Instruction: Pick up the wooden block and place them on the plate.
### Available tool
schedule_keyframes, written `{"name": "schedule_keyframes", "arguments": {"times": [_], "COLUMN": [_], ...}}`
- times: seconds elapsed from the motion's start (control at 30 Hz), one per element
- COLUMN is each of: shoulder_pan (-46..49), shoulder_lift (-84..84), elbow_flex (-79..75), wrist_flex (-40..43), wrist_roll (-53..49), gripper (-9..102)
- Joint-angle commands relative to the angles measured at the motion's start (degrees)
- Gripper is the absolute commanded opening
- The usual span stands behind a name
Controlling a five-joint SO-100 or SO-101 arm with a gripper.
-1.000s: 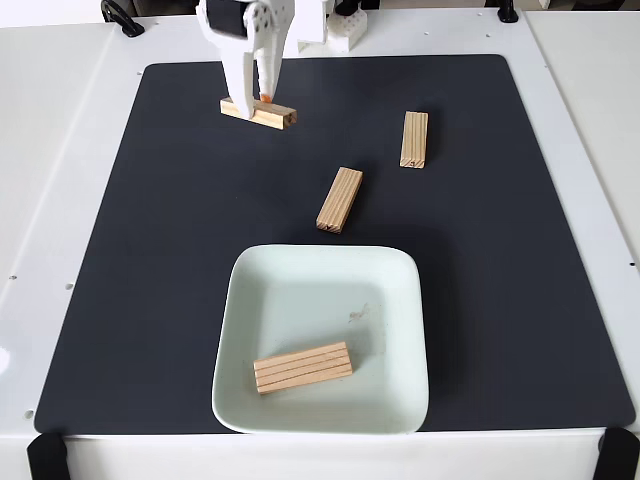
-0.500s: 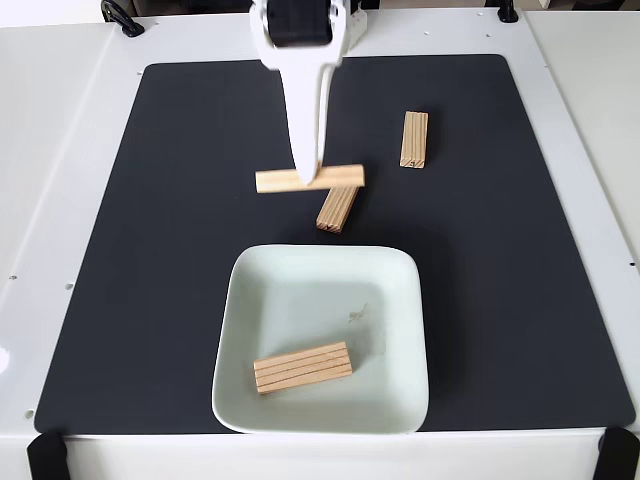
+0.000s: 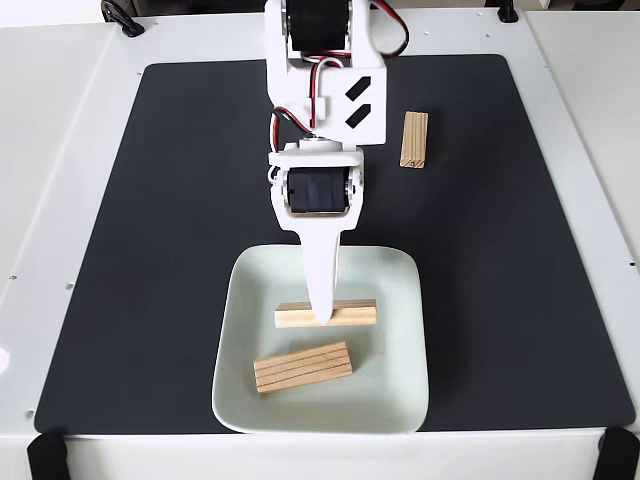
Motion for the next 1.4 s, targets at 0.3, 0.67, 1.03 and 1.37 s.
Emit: {"name": "schedule_keyframes", "arguments": {"times": [0.3,0.67,1.03,1.37], "shoulder_pan": [0.53,-0.62,-5.1,-7.21], "shoulder_lift": [13.27,42.63,61.08,63.63], "elbow_flex": [5.19,34.54,53.0,59.41], "wrist_flex": [13.8,15.03,15.03,15.03], "wrist_roll": [-0.53,-6.15,-18.72,-38.32], "gripper": [40,19,-1,-1]}}
